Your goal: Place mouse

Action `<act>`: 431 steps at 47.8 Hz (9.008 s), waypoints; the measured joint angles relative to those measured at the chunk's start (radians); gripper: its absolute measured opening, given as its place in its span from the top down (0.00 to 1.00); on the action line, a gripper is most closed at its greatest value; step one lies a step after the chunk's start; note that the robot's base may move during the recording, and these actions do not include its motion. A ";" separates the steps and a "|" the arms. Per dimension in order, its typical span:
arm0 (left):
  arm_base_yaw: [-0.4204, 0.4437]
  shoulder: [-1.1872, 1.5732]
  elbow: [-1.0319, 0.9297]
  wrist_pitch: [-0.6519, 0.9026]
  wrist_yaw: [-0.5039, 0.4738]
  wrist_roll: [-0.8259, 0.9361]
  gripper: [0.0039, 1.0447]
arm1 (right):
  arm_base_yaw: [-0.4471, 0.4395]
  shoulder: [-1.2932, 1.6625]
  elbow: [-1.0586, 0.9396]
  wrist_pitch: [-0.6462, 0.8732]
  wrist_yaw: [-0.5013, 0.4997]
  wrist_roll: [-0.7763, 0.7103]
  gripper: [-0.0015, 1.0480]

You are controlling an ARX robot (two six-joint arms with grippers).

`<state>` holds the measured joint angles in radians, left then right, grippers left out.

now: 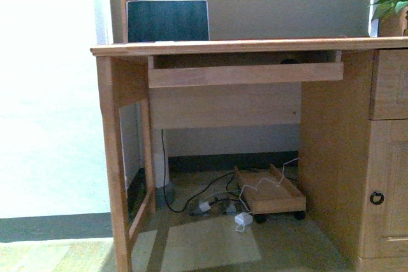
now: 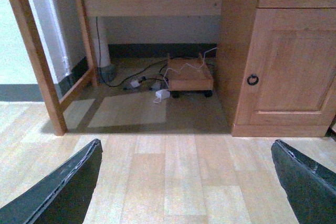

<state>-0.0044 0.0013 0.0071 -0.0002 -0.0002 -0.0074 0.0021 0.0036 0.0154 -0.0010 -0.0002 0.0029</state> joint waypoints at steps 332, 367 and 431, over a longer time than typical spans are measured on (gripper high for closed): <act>0.000 0.523 0.018 0.504 0.000 0.013 0.98 | 0.204 1.410 0.823 0.177 0.413 -0.243 0.07; 0.000 0.232 -0.001 0.235 0.000 0.013 0.98 | 0.128 1.640 1.003 0.047 0.417 -0.158 0.07; 0.000 0.005 0.000 0.002 0.000 0.011 0.36 | 0.112 1.461 1.129 -0.204 0.177 0.043 0.47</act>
<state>-0.0044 0.0063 0.0067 0.0013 -0.0002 0.0040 0.1139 1.4643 1.1442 -0.2050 0.1764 0.0456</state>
